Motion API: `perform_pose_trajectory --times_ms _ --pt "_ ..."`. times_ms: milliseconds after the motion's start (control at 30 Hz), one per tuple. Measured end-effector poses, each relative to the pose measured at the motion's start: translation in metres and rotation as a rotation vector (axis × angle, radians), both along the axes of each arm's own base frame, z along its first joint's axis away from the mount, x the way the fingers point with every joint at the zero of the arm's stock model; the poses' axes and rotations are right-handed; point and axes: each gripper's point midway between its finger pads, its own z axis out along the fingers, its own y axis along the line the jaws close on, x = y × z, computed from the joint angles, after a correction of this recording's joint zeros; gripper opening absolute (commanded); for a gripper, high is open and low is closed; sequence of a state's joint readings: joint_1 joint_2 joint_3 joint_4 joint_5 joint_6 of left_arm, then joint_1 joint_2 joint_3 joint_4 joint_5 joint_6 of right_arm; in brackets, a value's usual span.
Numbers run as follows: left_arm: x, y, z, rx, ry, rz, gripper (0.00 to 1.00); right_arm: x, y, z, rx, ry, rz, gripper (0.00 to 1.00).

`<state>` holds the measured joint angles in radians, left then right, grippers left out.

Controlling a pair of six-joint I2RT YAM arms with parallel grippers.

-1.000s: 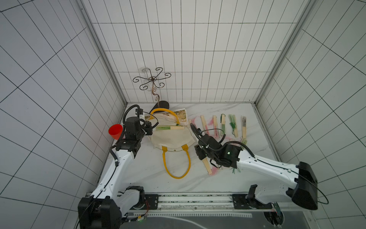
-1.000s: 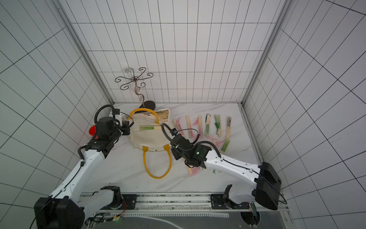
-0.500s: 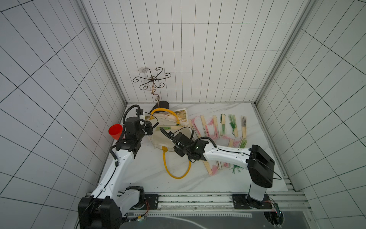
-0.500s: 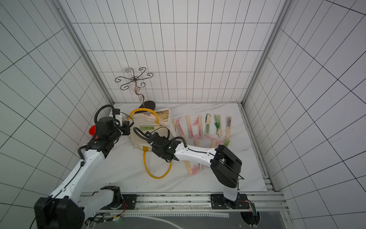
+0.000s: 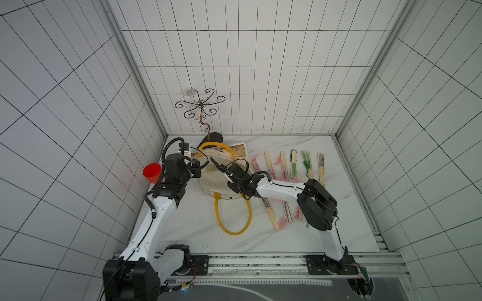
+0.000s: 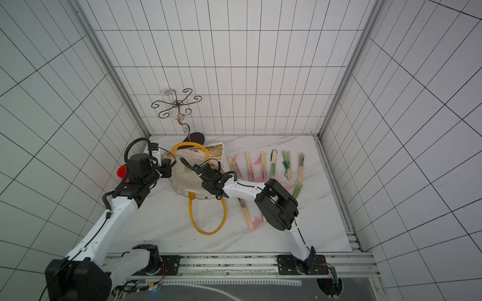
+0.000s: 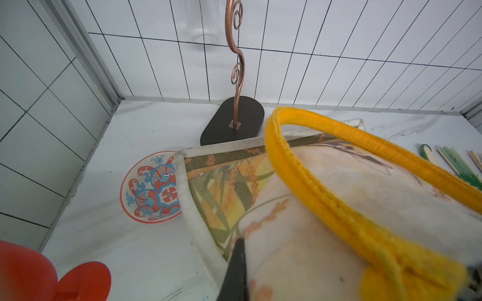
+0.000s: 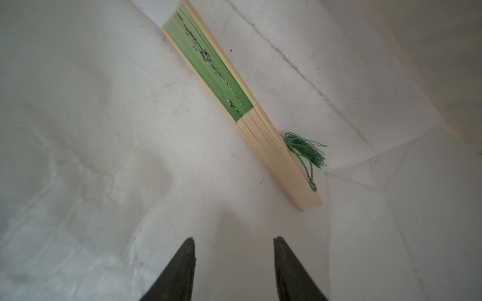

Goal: Take out the folding fans from the tote bags
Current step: Pick up the folding fan from the canvas bag.

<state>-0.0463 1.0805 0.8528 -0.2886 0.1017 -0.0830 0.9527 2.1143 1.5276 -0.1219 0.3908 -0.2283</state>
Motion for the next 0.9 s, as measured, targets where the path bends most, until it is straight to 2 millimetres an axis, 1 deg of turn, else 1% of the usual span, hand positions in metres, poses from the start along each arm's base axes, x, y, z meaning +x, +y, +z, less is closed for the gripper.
perform_pose_trajectory --times_ms 67,167,267,367,500,700,900 --pt "0.000 0.000 0.000 -0.001 0.001 -0.002 0.00 0.009 -0.001 -0.006 -0.008 -0.002 -0.010 0.58" --pt "0.000 -0.001 0.000 -0.003 0.001 -0.006 0.00 0.020 0.001 -0.008 -0.003 -0.014 -0.016 0.64" --pt "0.000 -0.002 0.000 -0.006 0.001 -0.011 0.00 0.029 0.001 -0.005 0.010 -0.041 -0.026 0.68" --pt "-0.001 -0.004 0.000 -0.010 0.001 -0.021 0.00 0.038 0.006 0.000 0.021 -0.081 -0.030 0.70" --pt "-0.001 -0.006 0.000 -0.015 0.001 -0.031 0.00 0.052 0.011 -0.002 0.002 -0.155 -0.043 0.72" --pt "-0.002 -0.010 0.000 -0.026 0.002 -0.053 0.00 0.065 0.008 -0.025 -0.087 -0.235 -0.050 0.75" --pt "-0.003 -0.016 0.001 -0.038 0.002 -0.084 0.00 0.079 0.008 -0.022 -0.133 -0.347 -0.063 0.73"
